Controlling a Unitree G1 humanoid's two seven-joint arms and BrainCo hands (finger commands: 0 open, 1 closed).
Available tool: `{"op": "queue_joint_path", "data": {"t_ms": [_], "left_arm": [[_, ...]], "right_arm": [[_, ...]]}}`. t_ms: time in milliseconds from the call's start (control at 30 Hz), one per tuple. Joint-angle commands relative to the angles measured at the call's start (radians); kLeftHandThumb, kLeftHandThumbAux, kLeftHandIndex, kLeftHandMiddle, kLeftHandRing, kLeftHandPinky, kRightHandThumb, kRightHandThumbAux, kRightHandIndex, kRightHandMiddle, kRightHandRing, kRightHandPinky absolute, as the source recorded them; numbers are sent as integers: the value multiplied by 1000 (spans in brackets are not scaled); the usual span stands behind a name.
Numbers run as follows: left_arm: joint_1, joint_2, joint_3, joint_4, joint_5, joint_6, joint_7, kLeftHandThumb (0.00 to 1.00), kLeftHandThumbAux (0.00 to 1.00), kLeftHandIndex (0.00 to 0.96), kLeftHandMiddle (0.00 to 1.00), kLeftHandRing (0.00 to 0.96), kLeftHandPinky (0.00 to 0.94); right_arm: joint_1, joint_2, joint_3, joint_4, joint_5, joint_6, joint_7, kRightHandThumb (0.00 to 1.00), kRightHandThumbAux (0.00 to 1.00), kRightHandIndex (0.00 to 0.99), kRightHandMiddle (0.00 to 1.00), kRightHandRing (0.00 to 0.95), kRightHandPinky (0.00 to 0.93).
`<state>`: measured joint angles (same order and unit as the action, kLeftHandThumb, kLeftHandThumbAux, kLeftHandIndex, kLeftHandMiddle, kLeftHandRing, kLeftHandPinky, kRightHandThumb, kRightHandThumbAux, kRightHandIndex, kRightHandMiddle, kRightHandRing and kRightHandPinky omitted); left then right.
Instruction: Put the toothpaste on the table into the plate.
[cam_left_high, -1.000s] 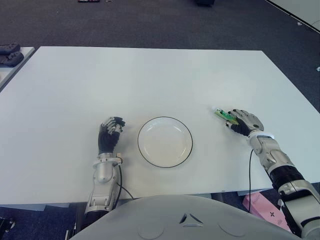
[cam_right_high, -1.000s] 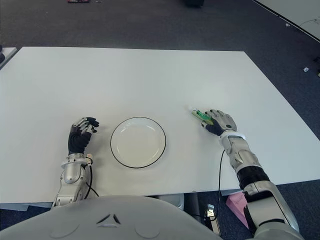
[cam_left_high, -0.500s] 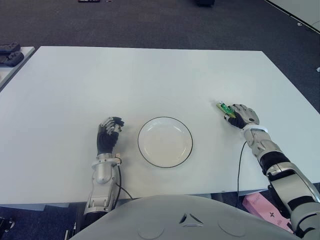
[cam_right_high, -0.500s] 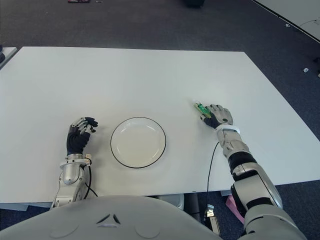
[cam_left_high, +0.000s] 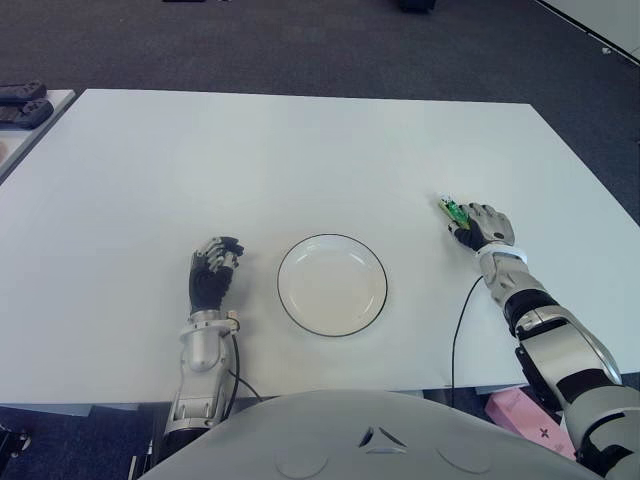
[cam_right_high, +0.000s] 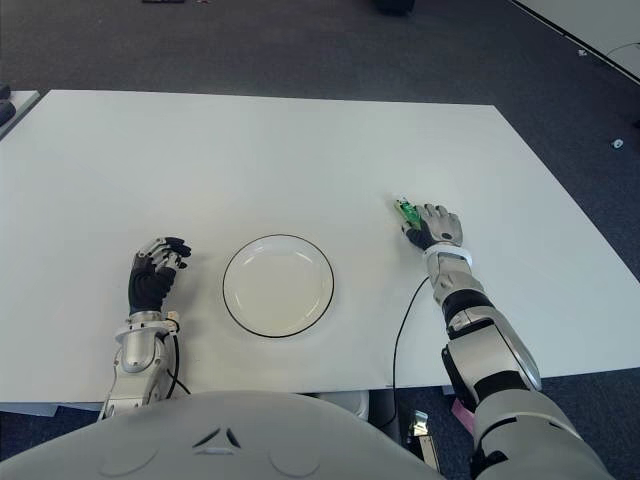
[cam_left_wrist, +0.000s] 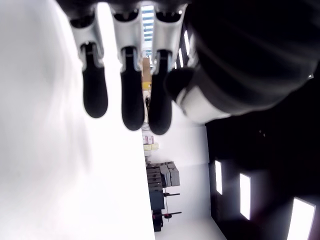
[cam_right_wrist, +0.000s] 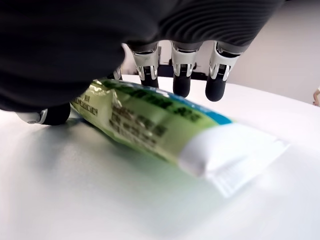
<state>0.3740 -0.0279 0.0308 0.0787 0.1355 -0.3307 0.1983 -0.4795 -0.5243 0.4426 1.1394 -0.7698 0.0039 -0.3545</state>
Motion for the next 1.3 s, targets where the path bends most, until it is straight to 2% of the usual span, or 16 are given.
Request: {"op": "queue_joint_path", "data": {"t_ms": [33, 133, 167, 200, 233, 267, 333, 400, 433, 467, 667, 1067, 1300], "left_arm": [[-3, 4, 1, -7, -3, 16, -8, 713, 722, 430, 488, 480, 490], [-4, 2, 2, -6, -4, 18, -6, 712, 722, 429, 485, 476, 481], [-5, 2, 2, -6, -4, 18, -6, 713, 722, 429, 485, 476, 483], [-6, 2, 3, -6, -3, 17, -4, 713, 722, 429, 485, 475, 483], [-6, 1, 3, -6, -2, 15, -2, 713, 722, 429, 485, 475, 484], [-6, 1, 3, -6, -1, 14, -1, 712, 722, 429, 486, 476, 487], [-7, 0, 3, -6, -1, 11, -1, 712, 722, 429, 487, 477, 489], [-8, 0, 3, -4, -4, 9, -3, 711, 723, 429, 488, 478, 490], [-9, 0, 4, -3, -6, 7, -3, 711, 723, 429, 488, 478, 489], [-9, 0, 4, -2, -7, 6, -3, 711, 723, 429, 488, 478, 488], [-12, 2, 6, 4, -11, -1, -4, 712, 723, 429, 485, 475, 481], [-13, 1, 10, -3, -20, 12, -1, 714, 723, 428, 478, 462, 468], [-14, 3, 12, -4, -16, 15, 1, 713, 723, 427, 478, 462, 468]], "right_arm": [[85, 53, -10, 45, 53, -48, -3, 608, 386, 27, 53, 54, 121], [90, 53, -22, 54, 81, -91, -23, 652, 419, 89, 164, 167, 206], [90, 52, -23, 59, 87, -105, -26, 685, 429, 152, 221, 232, 261], [91, 49, -24, 65, 93, -128, -27, 698, 433, 175, 242, 256, 280], [92, 46, -26, 69, 100, -151, -26, 725, 444, 256, 298, 314, 338], [93, 44, -27, 72, 104, -165, -24, 726, 536, 318, 351, 372, 388], [93, 42, -27, 78, 112, -183, -21, 727, 615, 372, 398, 421, 432], [93, 42, -28, 81, 121, -191, -16, 787, 642, 422, 418, 465, 466], [94, 42, -29, 79, 125, -191, -15, 809, 652, 431, 435, 520, 512], [95, 42, -30, 78, 127, -191, -15, 823, 659, 431, 450, 562, 551], [95, 44, -21, 74, 127, -172, -31, 844, 673, 407, 512, 673, 659], [95, 45, 18, 81, 90, -142, -134, 846, 680, 389, 550, 786, 790], [103, 43, 13, 60, 99, -157, -192, 847, 681, 390, 548, 819, 822]]}}
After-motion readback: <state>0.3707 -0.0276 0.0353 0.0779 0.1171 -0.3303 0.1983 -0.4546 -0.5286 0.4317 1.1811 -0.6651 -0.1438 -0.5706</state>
